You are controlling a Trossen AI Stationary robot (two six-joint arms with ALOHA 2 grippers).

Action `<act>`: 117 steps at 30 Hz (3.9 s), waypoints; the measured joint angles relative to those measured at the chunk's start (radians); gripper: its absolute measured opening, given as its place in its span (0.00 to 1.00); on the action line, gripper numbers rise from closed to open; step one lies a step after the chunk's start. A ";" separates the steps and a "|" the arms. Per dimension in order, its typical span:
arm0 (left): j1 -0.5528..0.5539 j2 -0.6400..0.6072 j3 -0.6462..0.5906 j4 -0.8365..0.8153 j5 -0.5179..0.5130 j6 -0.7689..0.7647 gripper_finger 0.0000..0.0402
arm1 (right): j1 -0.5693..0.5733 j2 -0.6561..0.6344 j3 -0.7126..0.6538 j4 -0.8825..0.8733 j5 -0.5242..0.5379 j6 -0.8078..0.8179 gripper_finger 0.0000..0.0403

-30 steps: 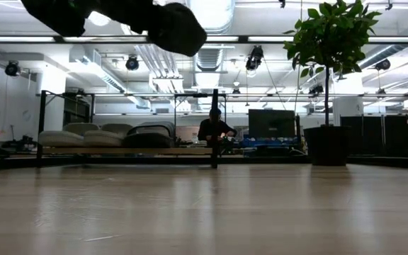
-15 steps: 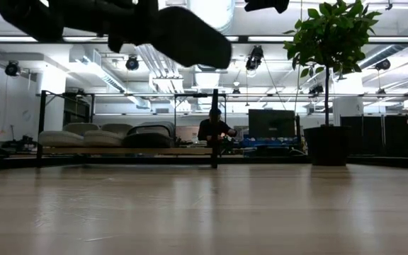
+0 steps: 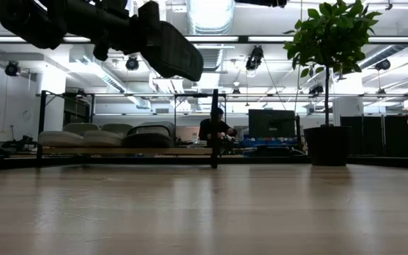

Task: Pick and place slides into the shelf
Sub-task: Put the black slides on the shelf

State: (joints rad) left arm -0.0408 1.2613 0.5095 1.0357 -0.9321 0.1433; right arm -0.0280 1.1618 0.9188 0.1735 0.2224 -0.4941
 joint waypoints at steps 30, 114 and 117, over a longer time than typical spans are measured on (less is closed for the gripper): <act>-0.044 0.327 0.319 0.053 -0.332 1.279 0.06 | 0.004 0.193 0.314 -0.243 0.149 -0.129 0.52; -0.057 0.356 0.431 -0.105 -0.220 1.298 0.05 | -0.047 0.480 0.526 -0.223 0.531 -0.785 0.06; -0.058 0.356 0.431 -0.107 -0.219 1.297 0.05 | -0.049 0.480 0.526 -0.222 0.533 -0.785 0.03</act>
State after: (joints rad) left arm -0.0986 1.6169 0.9401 0.9284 -1.1507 1.4406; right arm -0.0769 1.6413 1.4445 -0.0489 0.7551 -1.2789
